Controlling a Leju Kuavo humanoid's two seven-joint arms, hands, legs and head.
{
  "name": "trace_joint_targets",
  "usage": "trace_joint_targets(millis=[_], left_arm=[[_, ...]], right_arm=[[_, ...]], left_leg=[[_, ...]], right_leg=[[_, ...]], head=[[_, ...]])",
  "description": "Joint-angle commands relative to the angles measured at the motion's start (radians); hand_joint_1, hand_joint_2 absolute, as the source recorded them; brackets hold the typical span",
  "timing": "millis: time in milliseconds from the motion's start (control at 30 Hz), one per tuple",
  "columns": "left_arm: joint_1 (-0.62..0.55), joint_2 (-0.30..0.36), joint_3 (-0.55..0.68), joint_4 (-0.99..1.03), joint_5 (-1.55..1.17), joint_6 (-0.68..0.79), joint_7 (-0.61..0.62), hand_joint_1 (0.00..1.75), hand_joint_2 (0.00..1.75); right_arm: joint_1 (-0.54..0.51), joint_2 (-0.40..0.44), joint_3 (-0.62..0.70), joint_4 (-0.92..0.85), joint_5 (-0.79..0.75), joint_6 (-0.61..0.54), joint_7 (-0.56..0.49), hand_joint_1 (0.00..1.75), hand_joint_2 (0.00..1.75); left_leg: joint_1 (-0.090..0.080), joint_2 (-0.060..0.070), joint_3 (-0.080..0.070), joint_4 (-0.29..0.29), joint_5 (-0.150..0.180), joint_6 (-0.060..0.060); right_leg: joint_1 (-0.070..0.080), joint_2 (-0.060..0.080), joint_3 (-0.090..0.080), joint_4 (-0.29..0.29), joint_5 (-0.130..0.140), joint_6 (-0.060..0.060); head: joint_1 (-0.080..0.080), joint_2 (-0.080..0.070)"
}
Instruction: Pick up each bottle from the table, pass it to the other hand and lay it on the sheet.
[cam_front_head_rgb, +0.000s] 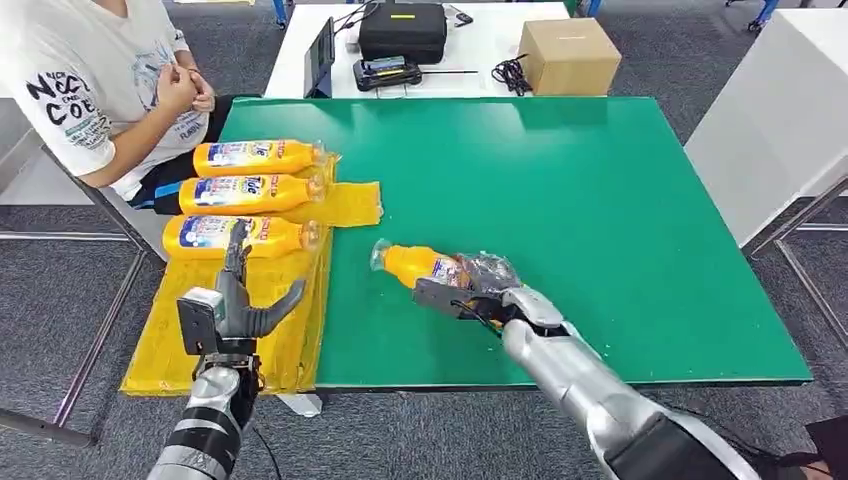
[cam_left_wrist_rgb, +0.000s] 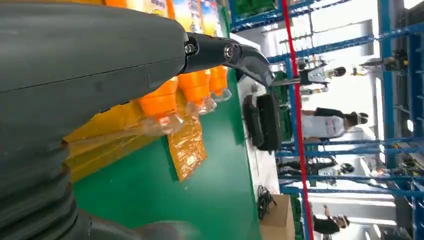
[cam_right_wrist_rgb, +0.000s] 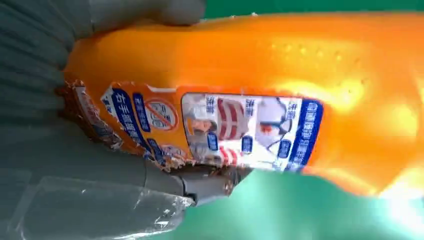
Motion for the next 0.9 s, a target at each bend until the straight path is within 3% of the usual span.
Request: trace_joint_targets(millis=[33, 100, 200, 300, 500, 900], left_arm=[[0.049, -0.023, 0.014, -0.097, 0.079, -0.074, 0.085, 0.0, 1.75], [0.05, -0.025, 0.009, -0.1, 0.079, -0.076, 0.086, 0.0, 1.75], [0.049, -0.028, -0.033, -0.093, 0.136, -0.139, 0.128, 0.0, 1.75], [0.039, -0.028, -0.079, -0.077, 0.191, -0.197, 0.16, 0.0, 1.75], [0.041, -0.018, -0.124, -0.087, 0.232, -0.241, 0.183, 0.0, 1.75], [0.057, -0.008, -0.26, -0.133, 0.342, -0.375, 0.264, 0.0, 1.75]], right_arm=[[0.34, 0.098, -0.402, -0.575, 0.022, -0.272, -0.146, 1.75, 1.75], [0.349, 0.098, -0.41, -0.591, 0.023, -0.273, -0.146, 1.75, 1.75], [0.403, 0.137, -0.507, -0.645, -0.047, -0.346, -0.274, 1.75, 1.75], [0.43, 0.145, -0.542, -0.638, -0.063, -0.353, -0.332, 1.75, 1.75], [0.428, 0.156, -0.555, -0.585, -0.069, -0.332, -0.353, 1.75, 1.75], [0.409, 0.244, -0.414, -0.319, -0.021, -0.265, -0.444, 1.75, 1.75]], left_leg=[[0.001, 0.0, -0.002, 0.0, -0.001, -0.001], [0.001, -0.003, -0.006, 0.001, -0.001, -0.001], [0.001, -0.004, -0.007, 0.0, -0.001, -0.001], [0.001, -0.005, -0.008, 0.0, 0.0, -0.001], [0.0, -0.002, -0.007, 0.0, -0.001, -0.001], [0.002, 0.002, -0.006, 0.0, -0.001, -0.001]], right_leg=[[0.001, -0.001, -0.002, 0.0, -0.001, -0.002], [0.001, -0.003, -0.005, 0.001, -0.002, -0.002], [0.001, -0.003, -0.006, 0.0, -0.002, -0.001], [0.001, -0.004, -0.006, 0.0, -0.002, -0.001], [0.0, -0.001, -0.006, -0.001, -0.001, -0.002], [0.002, 0.002, -0.005, -0.001, -0.001, -0.002]], head=[[0.0, 0.0], [-0.001, 0.0], [0.0, 0.0], [0.0, 0.0], [0.0, 0.0], [0.0, 0.0]])
